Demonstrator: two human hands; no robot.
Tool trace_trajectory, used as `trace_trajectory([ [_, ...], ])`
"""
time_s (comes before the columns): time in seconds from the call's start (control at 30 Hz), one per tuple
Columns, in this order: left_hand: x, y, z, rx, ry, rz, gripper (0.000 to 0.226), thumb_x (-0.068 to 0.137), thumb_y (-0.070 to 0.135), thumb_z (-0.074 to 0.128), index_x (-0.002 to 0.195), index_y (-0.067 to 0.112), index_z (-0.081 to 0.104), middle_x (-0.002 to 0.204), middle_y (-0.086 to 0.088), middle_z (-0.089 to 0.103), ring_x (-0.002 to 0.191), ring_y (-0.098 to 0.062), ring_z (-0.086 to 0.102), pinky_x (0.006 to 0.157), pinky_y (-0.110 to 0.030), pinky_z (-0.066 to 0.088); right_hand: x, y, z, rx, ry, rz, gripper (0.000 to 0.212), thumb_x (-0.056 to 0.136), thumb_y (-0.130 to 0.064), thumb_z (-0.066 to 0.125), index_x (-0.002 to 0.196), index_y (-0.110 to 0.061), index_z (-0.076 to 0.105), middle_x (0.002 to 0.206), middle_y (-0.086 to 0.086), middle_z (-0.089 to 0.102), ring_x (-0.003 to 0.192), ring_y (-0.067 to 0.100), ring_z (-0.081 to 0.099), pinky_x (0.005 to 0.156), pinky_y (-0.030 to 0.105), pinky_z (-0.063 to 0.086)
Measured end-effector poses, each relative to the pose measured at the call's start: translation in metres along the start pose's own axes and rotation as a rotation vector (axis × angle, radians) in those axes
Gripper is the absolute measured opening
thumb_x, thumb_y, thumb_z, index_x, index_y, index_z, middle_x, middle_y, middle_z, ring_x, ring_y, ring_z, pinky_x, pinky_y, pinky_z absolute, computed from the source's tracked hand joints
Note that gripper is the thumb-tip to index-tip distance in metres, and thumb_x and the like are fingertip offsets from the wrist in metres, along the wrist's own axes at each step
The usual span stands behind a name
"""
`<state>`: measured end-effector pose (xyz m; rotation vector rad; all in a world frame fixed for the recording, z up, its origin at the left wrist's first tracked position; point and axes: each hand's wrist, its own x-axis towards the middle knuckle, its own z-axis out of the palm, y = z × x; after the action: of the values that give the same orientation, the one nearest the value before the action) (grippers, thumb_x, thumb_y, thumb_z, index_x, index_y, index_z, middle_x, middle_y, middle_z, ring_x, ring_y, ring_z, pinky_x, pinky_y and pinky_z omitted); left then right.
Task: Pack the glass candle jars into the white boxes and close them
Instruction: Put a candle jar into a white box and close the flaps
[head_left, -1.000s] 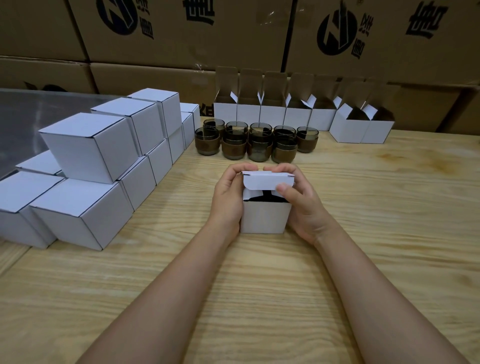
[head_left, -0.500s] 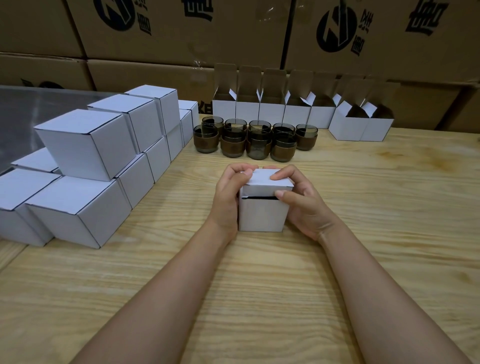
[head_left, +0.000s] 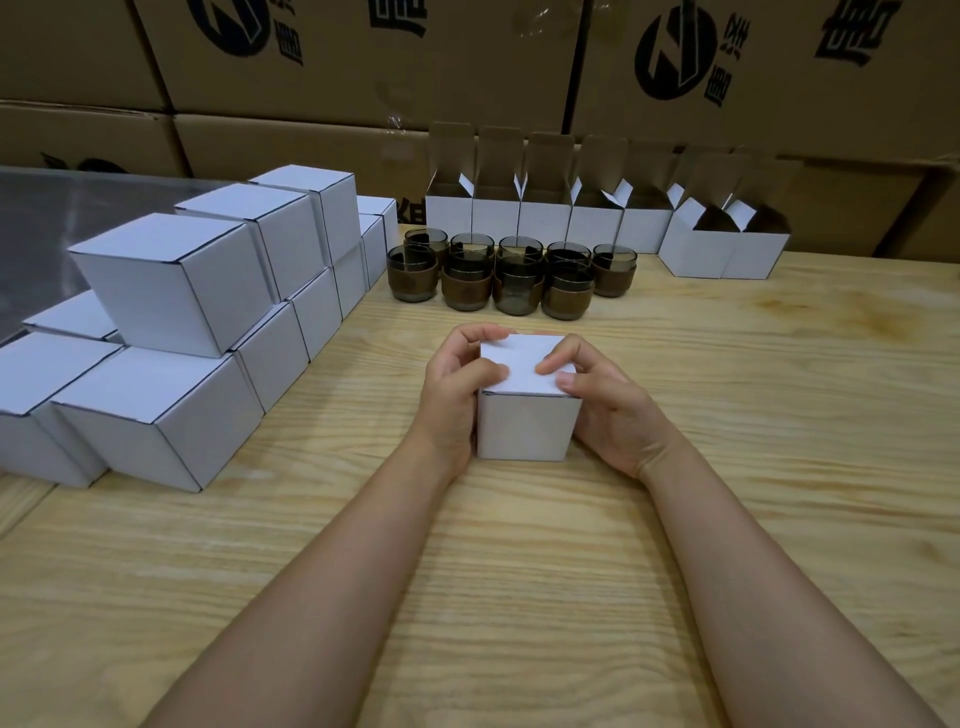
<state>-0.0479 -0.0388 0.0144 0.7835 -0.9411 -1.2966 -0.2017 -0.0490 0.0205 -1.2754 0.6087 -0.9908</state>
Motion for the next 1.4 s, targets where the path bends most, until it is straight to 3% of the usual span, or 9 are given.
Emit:
trace_trajectory([
  [0.13,-0.001,0.003,-0.003,0.109,0.064,0.076,0.022,0.067,0.008,0.058,0.086,0.02,0.061,0.091,0.0,0.064,0.081,-0.013,0.058,0.067,-0.024,0.047,0.002,0.004,-0.003,-0.037,-0.001,-0.025,0.013,0.077,-0.014,0.053,0.08,-0.022,0.063,0.101,0.007,0.054,0.09,0.02,0.051,0.072,0.028,0.042],
  [0.23,-0.003,0.004,-0.008,0.458,0.287,0.299,0.018,0.09,0.013,0.059,0.079,0.027,0.061,0.101,-0.004,0.063,0.089,0.001,0.053,0.077,-0.014,0.038,0.008,0.012,-0.003,-0.112,0.057,-0.081,0.014,0.08,-0.019,0.056,0.093,-0.022,0.062,0.101,-0.001,0.055,0.092,0.016,0.049,0.078,0.028,0.04],
  [0.33,-0.01,0.005,-0.008,0.739,0.266,0.334,0.012,0.091,0.041,0.056,0.09,0.031,0.062,0.107,0.004,0.061,0.09,0.01,0.049,0.078,-0.016,0.038,0.011,0.014,0.001,-0.222,0.086,-0.111,0.027,0.079,-0.039,0.069,0.105,-0.032,0.066,0.112,-0.01,0.06,0.098,0.01,0.054,0.085,0.026,0.043],
  [0.43,-0.017,0.003,-0.003,1.01,0.159,0.231,0.07,0.062,0.079,0.052,0.117,0.036,0.053,0.124,0.016,0.046,0.114,-0.002,0.043,0.092,-0.026,0.038,0.012,0.014,0.0,-0.208,0.068,-0.098,0.057,0.069,-0.06,0.073,0.122,-0.043,0.059,0.135,-0.008,0.051,0.121,0.01,0.049,0.103,0.026,0.041],
  [0.53,-0.023,0.007,-0.005,1.172,0.19,0.235,0.087,0.051,0.082,0.058,0.125,0.04,0.046,0.132,0.014,0.036,0.125,-0.009,0.037,0.1,-0.034,0.038,0.012,0.012,0.001,-0.212,0.031,-0.059,0.07,0.071,-0.072,0.061,0.133,-0.056,0.033,0.146,-0.001,0.043,0.133,0.011,0.043,0.108,0.031,0.038],
  [0.67,-0.033,0.016,-0.016,1.158,0.281,0.299,0.067,0.064,0.048,0.077,0.125,0.033,0.052,0.126,0.006,0.04,0.12,-0.014,0.044,0.094,-0.031,0.043,0.016,0.016,-0.002,-0.112,0.042,-0.029,0.082,0.079,-0.066,0.042,0.146,-0.047,-0.001,0.139,-0.004,0.051,0.128,0.013,0.051,0.11,0.036,0.035],
  [0.87,-0.077,0.071,-0.037,1.1,0.246,0.566,0.067,0.062,0.054,0.067,0.123,0.037,0.047,0.116,0.008,0.048,0.1,-0.003,0.045,0.079,-0.002,0.032,0.019,0.017,-0.009,-0.069,0.084,0.005,0.072,0.079,-0.063,0.04,0.143,-0.046,0.011,0.125,0.0,0.063,0.118,0.019,0.059,0.096,0.03,0.047],
  [1.1,-0.104,0.15,-0.101,1.073,0.429,0.769,0.05,0.07,0.042,0.065,0.116,0.026,0.054,0.116,-0.005,0.049,0.105,-0.029,0.051,0.088,-0.047,0.046,0.02,0.018,-0.011,-0.079,0.064,0.038,0.073,0.082,-0.062,0.035,0.145,-0.027,0.025,0.128,0.009,0.062,0.119,0.022,0.058,0.1,0.035,0.042],
  [1.4,-0.094,0.154,-0.161,1.055,0.593,0.634,0.044,0.065,0.048,0.069,0.106,0.047,0.053,0.129,-0.016,0.046,0.116,-0.019,0.051,0.098,-0.048,0.045,0.022,0.019,-0.013,-0.087,0.081,0.063,0.063,0.087,-0.06,0.032,0.138,-0.023,0.04,0.126,0.007,0.063,0.119,0.022,0.058,0.099,0.036,0.043],
])
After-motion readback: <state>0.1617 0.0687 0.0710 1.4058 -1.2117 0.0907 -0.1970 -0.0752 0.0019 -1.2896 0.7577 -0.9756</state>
